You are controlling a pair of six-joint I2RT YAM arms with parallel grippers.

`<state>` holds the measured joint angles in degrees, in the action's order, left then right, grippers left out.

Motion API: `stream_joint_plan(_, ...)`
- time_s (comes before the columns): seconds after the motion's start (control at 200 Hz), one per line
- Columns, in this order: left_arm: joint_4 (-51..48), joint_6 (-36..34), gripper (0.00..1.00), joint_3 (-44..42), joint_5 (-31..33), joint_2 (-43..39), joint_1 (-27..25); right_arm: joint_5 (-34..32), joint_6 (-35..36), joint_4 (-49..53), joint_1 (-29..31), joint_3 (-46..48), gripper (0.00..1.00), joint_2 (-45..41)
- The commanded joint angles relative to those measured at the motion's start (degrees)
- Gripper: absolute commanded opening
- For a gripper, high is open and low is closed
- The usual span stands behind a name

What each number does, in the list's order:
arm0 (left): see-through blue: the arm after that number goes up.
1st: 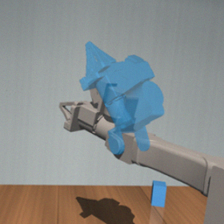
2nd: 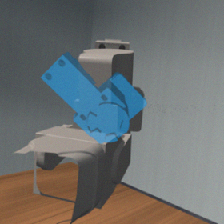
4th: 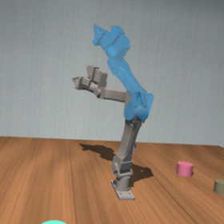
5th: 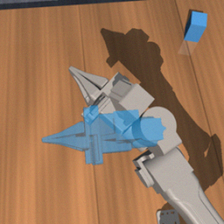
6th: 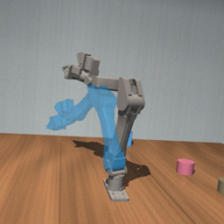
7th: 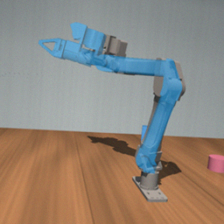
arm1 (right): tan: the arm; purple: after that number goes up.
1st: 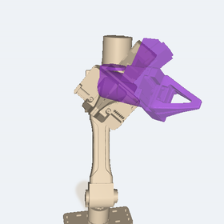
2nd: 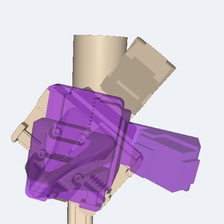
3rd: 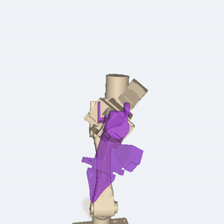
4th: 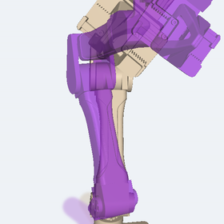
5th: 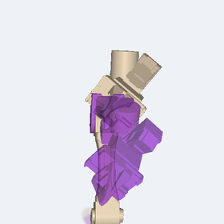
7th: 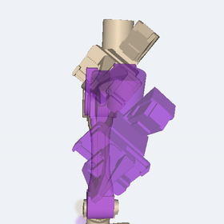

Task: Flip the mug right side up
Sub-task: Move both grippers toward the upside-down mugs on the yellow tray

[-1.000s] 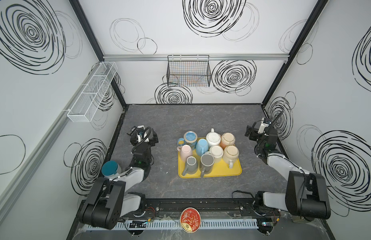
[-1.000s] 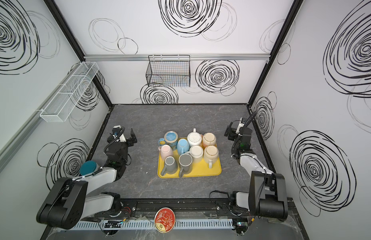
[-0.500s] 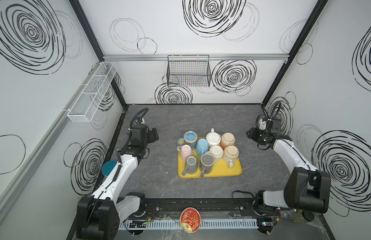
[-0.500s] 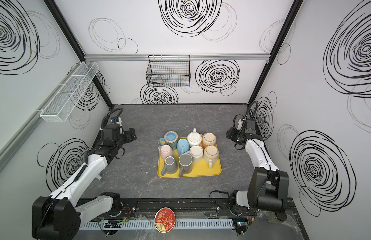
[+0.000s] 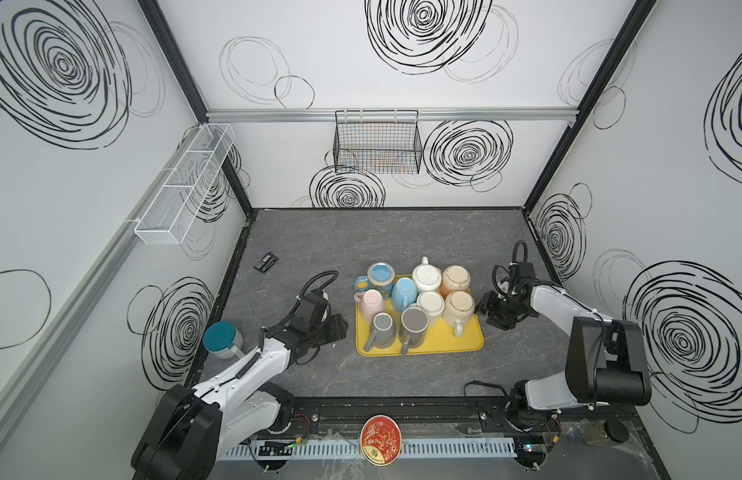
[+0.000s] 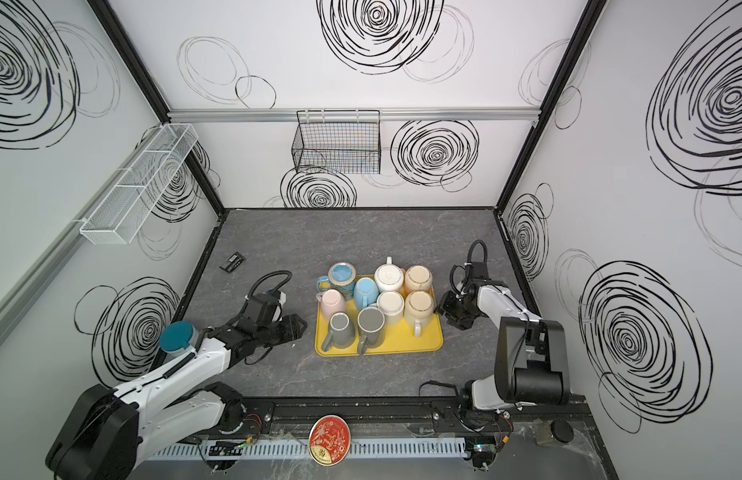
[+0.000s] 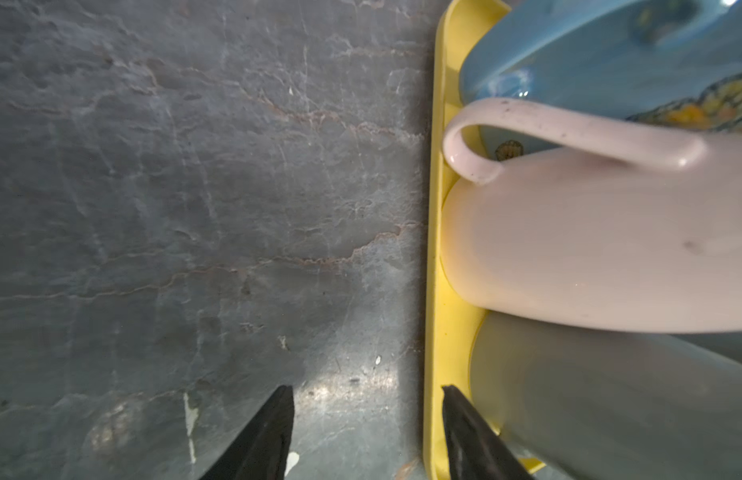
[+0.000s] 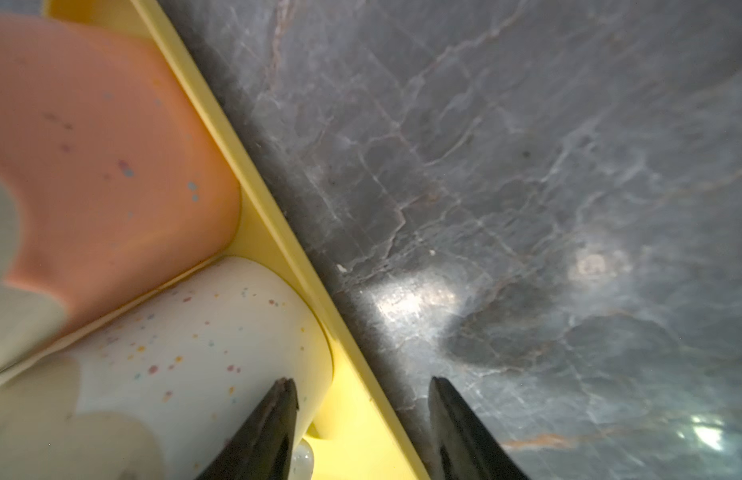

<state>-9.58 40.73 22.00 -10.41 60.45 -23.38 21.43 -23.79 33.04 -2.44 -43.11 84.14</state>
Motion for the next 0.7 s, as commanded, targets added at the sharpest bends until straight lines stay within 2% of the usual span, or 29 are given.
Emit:
stream_joint_plan(0.0, 10.1, 4.8, 0.56, -1.4, -5.4, 2.0, -0.1, 0.0, -0.8, 1.4, 0.9, 0.6, 0.55, 1.9)
stream_joint_plan(0.16, 14.3, 5.3, 0.54, -1.4, -9.3, 7.4, -0.9, -0.7, -0.7, -0.4, 1.4, 2.2, 0.53, 4.0)
stream_joint_plan(0.215, 15.5, 5.6, 0.53, -1.6, -9.7, 9.1, -1.0, -0.6, -0.8, -1.2, 1.6, 2.5, 0.50, 4.8)
stream_joint_plan(0.285, 16.7, 5.8, 0.48, -1.6, -10.4, 11.0, -0.9, 0.0, -0.7, -2.0, 2.0, 2.6, 0.45, 6.0)
stream_joint_plan(0.445, 21.4, 6.9, 0.32, -1.4, -12.2, 15.9, -0.5, 0.9, 0.1, -4.0, 3.4, 1.9, 0.18, 7.6)
stream_joint_plan(0.6, 24.2, 7.2, 0.20, 0.4, -12.7, 20.9, -0.3, 1.4, -0.4, -5.2, 3.7, 0.4, 0.00, 9.5)
stream_joint_plan(0.695, 26.2, 8.2, 0.15, 1.8, -12.8, 23.8, 0.2, 3.6, -0.5, -6.7, 3.7, -1.1, 0.00, 12.0)
